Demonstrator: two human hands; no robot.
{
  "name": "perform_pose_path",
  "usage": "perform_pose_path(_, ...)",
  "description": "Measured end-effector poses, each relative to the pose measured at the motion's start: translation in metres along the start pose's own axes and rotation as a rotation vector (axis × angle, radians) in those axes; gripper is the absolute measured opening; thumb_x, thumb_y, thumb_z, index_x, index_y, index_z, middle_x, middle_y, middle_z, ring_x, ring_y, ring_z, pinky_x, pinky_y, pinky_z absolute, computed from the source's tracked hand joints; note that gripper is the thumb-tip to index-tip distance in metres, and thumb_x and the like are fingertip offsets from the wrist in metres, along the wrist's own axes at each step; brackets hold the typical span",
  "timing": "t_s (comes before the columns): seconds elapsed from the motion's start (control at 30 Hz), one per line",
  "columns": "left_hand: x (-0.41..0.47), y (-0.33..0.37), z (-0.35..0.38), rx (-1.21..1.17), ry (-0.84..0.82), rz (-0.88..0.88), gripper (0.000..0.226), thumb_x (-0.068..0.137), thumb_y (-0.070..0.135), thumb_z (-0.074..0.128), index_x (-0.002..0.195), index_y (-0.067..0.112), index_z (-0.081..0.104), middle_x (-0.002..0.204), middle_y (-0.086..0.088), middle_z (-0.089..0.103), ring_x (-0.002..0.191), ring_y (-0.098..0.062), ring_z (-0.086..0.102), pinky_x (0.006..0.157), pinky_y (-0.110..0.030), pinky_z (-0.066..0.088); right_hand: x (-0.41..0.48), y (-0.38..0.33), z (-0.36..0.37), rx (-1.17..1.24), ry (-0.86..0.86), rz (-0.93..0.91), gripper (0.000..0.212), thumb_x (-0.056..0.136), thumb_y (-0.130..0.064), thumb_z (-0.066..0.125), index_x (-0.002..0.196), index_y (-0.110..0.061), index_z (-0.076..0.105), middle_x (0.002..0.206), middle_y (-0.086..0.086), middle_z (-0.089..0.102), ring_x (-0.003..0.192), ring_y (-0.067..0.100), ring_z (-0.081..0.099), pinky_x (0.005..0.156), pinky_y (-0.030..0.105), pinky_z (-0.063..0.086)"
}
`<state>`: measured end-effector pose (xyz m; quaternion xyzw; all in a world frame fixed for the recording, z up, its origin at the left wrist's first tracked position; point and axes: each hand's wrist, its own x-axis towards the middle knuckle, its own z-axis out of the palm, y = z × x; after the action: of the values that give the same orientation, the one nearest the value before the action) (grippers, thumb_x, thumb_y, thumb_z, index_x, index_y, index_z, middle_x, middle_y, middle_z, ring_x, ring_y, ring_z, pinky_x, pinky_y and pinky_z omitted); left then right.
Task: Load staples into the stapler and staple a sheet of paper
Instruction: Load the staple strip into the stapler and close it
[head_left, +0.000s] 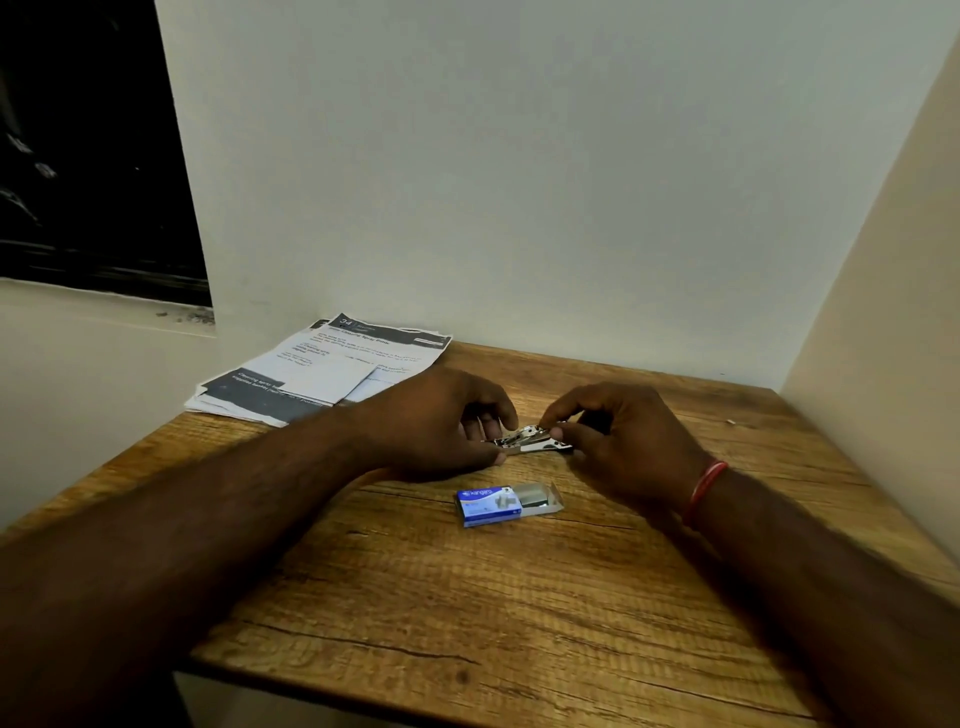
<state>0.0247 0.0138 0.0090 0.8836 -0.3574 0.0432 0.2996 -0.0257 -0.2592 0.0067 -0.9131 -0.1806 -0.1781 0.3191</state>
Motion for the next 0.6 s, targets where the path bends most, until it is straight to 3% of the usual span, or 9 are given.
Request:
perform_pose_path(0.17,-0.001,0.005,0.011,-0.026,0.056,0.084,0.038,0.087,0.036,0.096,0.121,0.039,0.08,0.103,0.029,0.078,0.088,0.005,0.074,0.068,-0.009,0.054,0.0,-0.001,-0.001,-0.026,-0.015,0.001,0.024,0.097,-0.015,0.084,0.094,-0.038,0.086,0.092,-0.028,0.08,0.084,0.0,0.076,0.068,0.011,0.058)
perform_pose_path(0.3,0.0,0.009,0.015,0.032,0.086,0.15,0.039,0.091,0.034,0.092,0.126,0.04,0.078,0.104,0.024,0.079,0.095,0.0,0.075,0.078,-0.03,0.065,0.0,-0.002,-0.002,-0.033,0.0,-0.008,0.022,0.096,-0.013,0.085,0.092,-0.035,0.086,0.088,-0.022,0.081,0.083,0.005,0.077,0.07,0.019,0.062)
perform_pose_path(0.6,-0.002,0.014,0.012,0.139,0.077,0.219,0.038,0.097,0.034,0.086,0.134,0.04,0.077,0.103,0.027,0.07,0.092,0.004,0.07,0.08,-0.028,0.063,-0.002,-0.007,-0.005,-0.06,0.03,-0.085,0.022,0.094,-0.005,0.085,0.089,-0.027,0.086,0.083,-0.014,0.081,0.082,0.006,0.075,0.073,0.024,0.061)
